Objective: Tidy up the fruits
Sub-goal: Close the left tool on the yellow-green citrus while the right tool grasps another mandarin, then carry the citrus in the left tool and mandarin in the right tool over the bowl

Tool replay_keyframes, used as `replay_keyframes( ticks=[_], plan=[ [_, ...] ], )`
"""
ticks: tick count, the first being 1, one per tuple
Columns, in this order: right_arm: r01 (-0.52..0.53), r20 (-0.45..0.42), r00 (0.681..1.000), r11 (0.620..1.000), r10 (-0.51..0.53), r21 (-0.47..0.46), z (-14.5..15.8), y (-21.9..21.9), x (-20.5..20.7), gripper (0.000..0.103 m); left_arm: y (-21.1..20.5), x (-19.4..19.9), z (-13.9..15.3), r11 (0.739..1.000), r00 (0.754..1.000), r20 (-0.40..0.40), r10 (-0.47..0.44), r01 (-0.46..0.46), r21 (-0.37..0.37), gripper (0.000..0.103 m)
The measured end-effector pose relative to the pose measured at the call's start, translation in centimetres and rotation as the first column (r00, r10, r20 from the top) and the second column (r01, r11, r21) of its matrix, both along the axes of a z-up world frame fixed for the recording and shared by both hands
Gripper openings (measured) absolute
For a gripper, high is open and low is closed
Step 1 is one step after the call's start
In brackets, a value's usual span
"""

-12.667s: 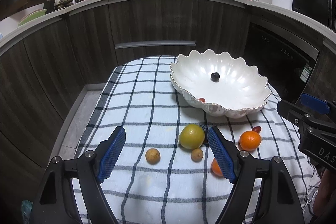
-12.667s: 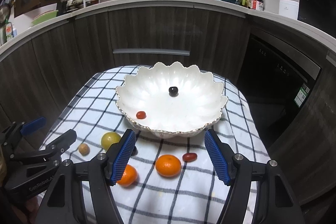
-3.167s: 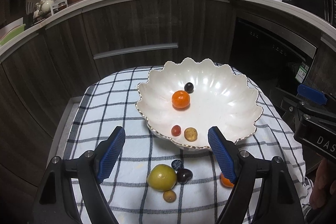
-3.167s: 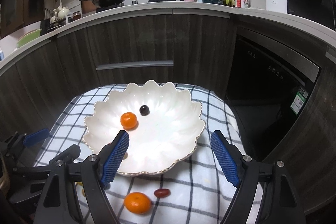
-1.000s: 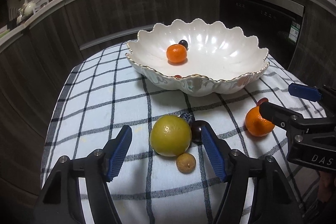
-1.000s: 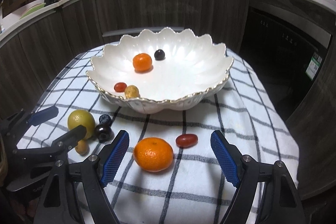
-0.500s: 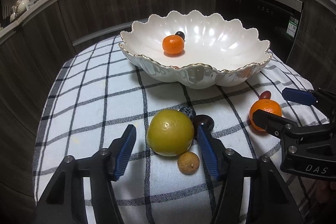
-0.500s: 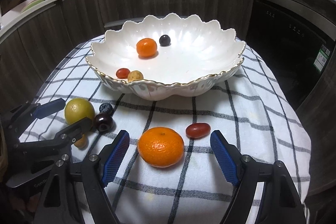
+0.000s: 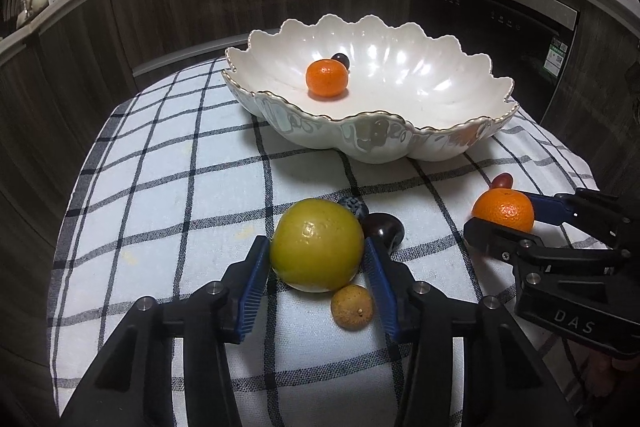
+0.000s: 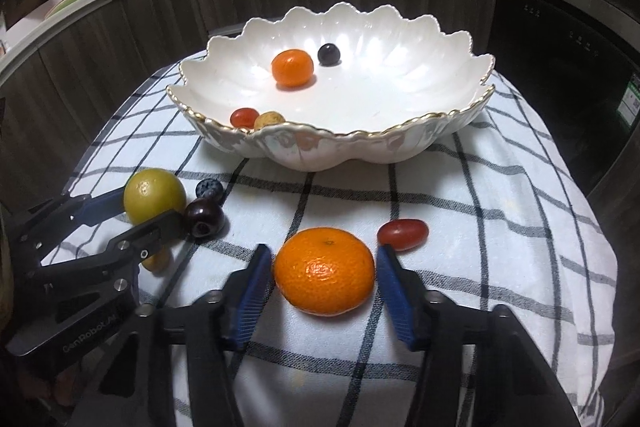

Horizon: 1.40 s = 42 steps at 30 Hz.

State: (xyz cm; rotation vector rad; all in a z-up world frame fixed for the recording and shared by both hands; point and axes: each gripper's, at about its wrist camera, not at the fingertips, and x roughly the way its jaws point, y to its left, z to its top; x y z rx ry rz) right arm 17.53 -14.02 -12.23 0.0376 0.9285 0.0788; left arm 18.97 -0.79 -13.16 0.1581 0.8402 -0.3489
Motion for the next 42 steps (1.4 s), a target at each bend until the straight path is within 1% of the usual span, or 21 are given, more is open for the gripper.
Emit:
replay_keyframes(
  ticks=[7,15,42],
  plan=[
    [-0.003,0.002,1.0,1.0,0.003,0.007,0.1,-0.1,-0.1,0.048,0.1,-0.1,0.2,1.0,1.0,-0.003,0.013,-0.013,-0.004,0.047],
    [-0.007,0.021,1.0,1.0,0.007,0.01,0.8,-0.1,-0.5,0.048,0.3,-0.5,1.3,1.0,1.0,0.013,0.021,-0.021,-0.002,0.047],
    [-0.022,0.138,0.99,1.0,0.02,0.011,5.2,-0.2,-2.1,0.047,0.4,-2.7,5.4,0.999,0.995,0.092,0.042,-0.042,-0.009,0.047]
  ],
)
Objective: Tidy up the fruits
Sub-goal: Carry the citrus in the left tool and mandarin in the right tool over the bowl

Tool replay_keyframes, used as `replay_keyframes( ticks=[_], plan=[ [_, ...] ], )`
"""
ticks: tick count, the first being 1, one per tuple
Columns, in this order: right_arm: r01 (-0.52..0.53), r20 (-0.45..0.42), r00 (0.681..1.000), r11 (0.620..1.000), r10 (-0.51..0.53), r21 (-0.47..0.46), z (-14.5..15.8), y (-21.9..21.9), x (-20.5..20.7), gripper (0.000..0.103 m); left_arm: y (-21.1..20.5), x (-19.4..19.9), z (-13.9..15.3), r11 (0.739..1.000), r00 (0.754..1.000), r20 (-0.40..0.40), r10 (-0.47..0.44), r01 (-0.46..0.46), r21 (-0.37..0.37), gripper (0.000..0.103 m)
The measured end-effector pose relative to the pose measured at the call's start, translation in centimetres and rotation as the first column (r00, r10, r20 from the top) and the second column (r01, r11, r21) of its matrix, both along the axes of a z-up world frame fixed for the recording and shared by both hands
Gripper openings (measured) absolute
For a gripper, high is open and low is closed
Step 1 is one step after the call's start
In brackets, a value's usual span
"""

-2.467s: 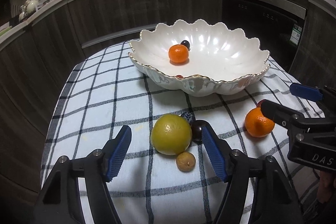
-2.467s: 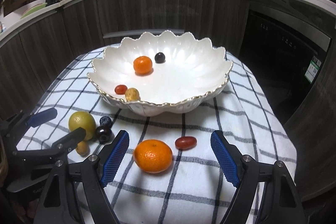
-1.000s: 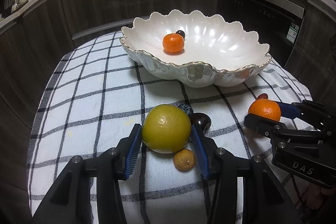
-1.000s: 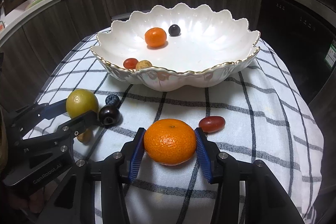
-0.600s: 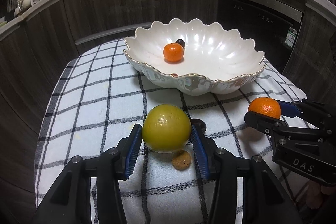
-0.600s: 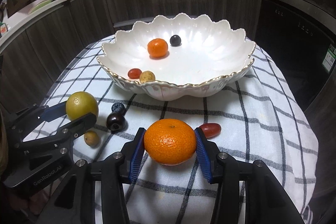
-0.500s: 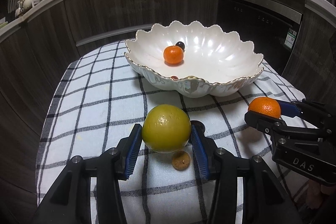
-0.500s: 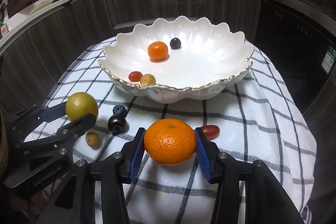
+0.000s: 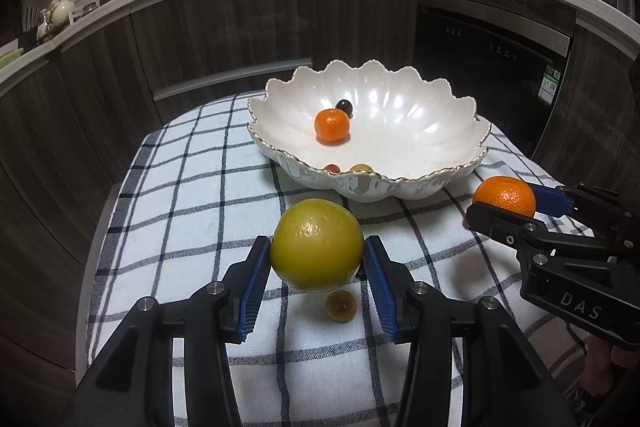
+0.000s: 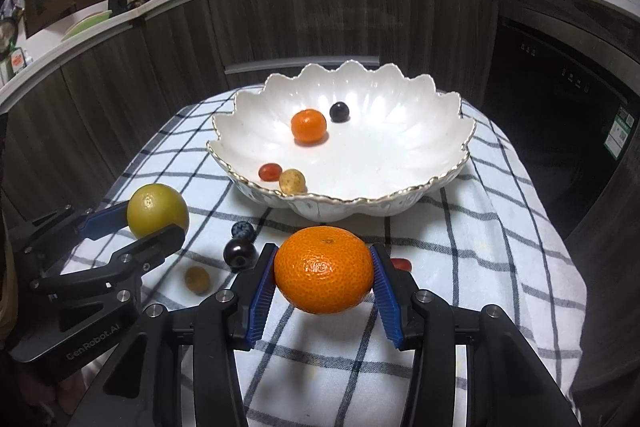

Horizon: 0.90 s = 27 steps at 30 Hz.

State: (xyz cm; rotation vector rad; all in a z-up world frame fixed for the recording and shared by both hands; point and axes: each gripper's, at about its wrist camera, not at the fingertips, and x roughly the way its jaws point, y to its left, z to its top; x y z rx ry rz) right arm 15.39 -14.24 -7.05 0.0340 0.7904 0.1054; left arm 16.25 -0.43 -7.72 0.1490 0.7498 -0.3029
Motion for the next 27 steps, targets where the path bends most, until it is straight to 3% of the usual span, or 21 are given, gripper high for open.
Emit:
replay_keyframes(
  ticks=[27],
  plan=[
    [0.032,0.102,0.994,0.999,-0.034,0.018,4.2,-2.0,-0.2,0.047,-2.0,0.3,4.4,1.0,0.997,0.082,-0.012,0.012,-0.002,0.047]
  ],
)
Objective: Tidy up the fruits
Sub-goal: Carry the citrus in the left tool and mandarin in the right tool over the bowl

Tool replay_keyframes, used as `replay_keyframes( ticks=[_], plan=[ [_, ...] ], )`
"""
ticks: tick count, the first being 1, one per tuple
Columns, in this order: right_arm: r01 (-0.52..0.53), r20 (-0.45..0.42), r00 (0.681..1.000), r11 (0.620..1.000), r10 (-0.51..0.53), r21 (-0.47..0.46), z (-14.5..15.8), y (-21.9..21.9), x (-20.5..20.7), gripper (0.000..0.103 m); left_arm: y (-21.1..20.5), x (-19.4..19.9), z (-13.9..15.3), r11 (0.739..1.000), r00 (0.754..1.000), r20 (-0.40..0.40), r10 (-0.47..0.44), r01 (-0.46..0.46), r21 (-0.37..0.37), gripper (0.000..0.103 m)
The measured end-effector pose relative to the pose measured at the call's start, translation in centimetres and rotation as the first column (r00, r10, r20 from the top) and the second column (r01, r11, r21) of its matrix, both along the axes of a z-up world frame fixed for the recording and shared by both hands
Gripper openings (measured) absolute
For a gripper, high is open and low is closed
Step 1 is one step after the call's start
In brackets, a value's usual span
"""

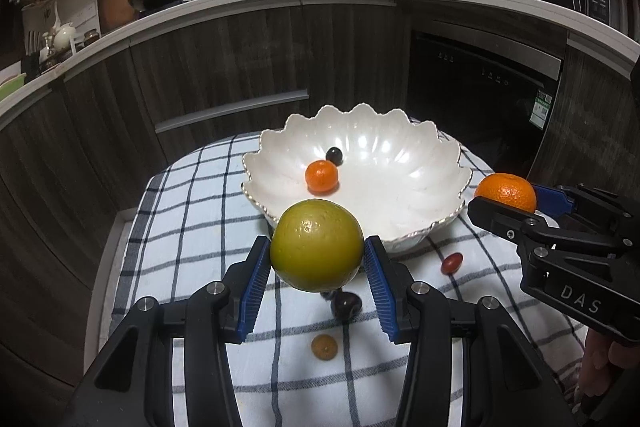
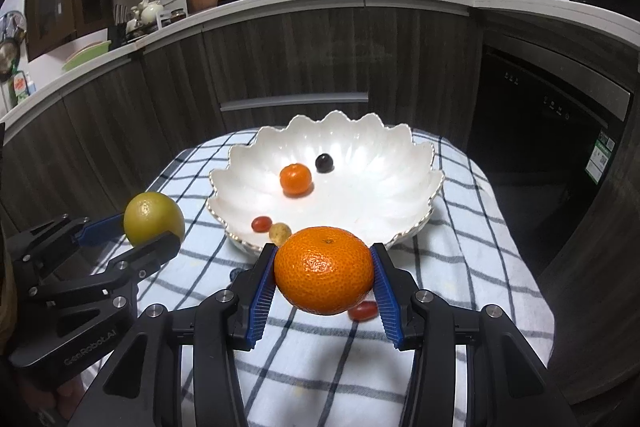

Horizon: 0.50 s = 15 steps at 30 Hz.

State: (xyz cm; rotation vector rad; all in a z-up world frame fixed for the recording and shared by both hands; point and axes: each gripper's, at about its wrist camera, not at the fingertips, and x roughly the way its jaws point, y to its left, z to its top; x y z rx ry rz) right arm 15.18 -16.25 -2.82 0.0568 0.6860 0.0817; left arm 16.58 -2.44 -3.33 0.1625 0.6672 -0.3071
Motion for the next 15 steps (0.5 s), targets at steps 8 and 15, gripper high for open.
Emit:
replay_keyframes(
  ticks=[8,15],
  plan=[
    [0.02,0.019,1.0,1.0,-0.02,0.003,1.1,-1.2,1.2,0.047,-1.1,1.4,0.9,1.0,1.0,0.008,-0.009,0.009,-0.003,0.047],
    [0.029,0.03,0.999,1.0,-0.029,0.003,1.8,-2.1,2.6,0.047,-1.8,2.9,1.6,1.0,1.0,0.017,-0.021,0.021,-0.001,0.047]
  ],
)
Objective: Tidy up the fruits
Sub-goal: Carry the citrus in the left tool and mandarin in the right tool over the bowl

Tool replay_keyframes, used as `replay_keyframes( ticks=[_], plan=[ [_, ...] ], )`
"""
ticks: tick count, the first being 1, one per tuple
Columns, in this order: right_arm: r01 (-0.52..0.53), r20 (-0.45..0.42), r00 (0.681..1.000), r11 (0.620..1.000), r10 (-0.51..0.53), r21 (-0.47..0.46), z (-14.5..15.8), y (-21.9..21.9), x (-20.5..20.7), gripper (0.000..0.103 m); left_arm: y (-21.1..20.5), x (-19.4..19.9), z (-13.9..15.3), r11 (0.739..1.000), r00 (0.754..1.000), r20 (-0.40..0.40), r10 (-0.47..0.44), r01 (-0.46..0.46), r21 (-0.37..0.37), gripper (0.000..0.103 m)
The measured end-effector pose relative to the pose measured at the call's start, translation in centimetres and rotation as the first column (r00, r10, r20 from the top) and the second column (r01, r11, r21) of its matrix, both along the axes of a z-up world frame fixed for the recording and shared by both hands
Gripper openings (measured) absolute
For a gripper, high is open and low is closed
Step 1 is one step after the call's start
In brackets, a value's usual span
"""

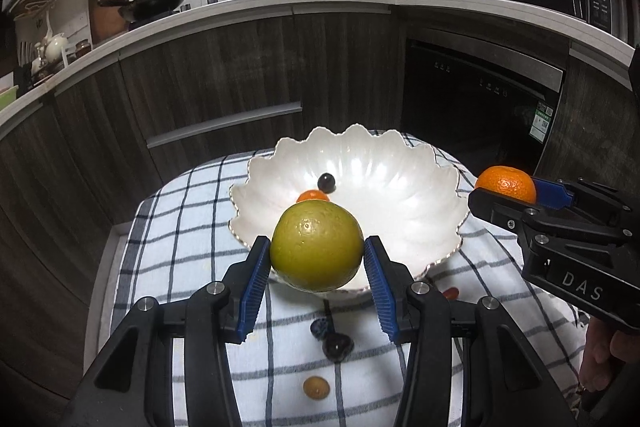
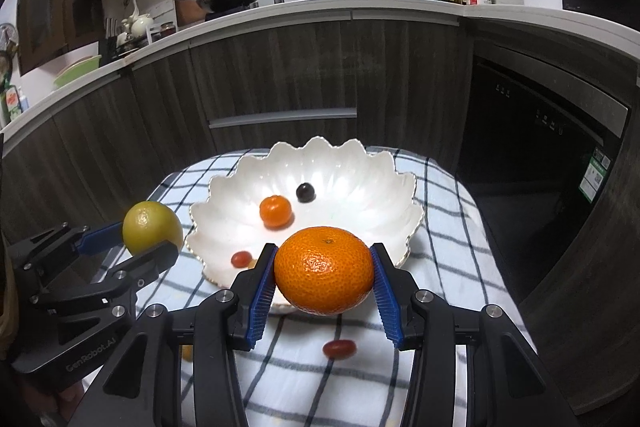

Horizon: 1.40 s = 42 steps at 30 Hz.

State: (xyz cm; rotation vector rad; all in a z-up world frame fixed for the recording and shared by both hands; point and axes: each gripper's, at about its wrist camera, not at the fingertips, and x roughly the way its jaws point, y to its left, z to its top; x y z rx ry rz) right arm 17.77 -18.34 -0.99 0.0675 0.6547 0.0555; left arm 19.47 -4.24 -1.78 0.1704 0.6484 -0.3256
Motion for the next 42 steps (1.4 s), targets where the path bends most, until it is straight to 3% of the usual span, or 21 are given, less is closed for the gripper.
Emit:
replay_keyframes(
  ticks=[17,42],
  plan=[
    [-0.011,0.006,1.0,1.0,0.011,-0.013,0.9,-1.1,4.1,0.047,-0.9,3.9,0.2,1.0,1.0,-0.013,-0.001,0.001,0.001,0.047],
    [-0.031,-0.059,0.998,0.999,0.032,0.006,-1.6,-1.6,8.5,0.047,-1.7,8.5,-2.7,1.0,0.997,-0.078,-0.002,0.002,0.009,0.047]
  ],
)
